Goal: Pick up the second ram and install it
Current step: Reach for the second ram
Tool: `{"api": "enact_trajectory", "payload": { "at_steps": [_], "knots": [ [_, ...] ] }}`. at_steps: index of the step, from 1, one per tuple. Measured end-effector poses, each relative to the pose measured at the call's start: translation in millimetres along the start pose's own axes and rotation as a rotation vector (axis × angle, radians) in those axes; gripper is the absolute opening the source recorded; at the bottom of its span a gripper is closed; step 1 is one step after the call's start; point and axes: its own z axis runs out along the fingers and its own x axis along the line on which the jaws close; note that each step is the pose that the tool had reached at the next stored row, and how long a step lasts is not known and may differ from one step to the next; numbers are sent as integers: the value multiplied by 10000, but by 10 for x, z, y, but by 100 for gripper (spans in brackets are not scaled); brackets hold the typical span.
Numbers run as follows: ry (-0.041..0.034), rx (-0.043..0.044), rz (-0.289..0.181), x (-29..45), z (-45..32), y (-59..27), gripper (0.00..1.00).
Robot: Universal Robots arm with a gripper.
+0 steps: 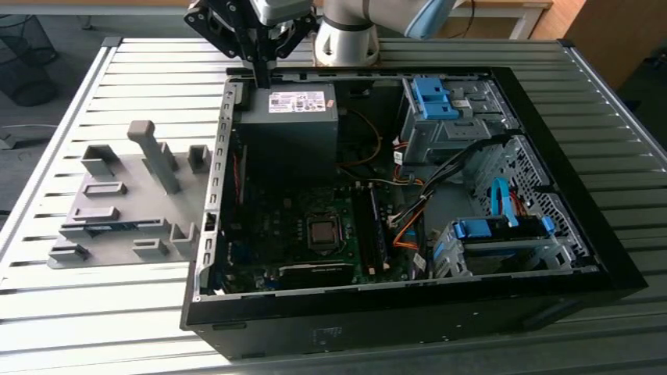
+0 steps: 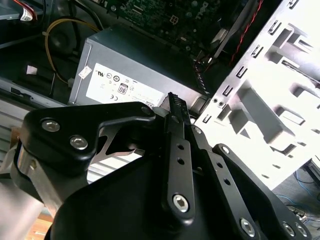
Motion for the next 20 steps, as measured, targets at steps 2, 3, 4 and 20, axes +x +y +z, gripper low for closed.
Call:
{"api": "enact_trajectory", "payload": {
  "at_steps": [2,3,4,20],
  "knots": [
    [0,0,0,6,0,0,11],
    [0,0,0,9,0,-1,11],
    [0,0,0,13,1,-1,11],
    [2,0,0,95,10,-8,11]
  ]
}}
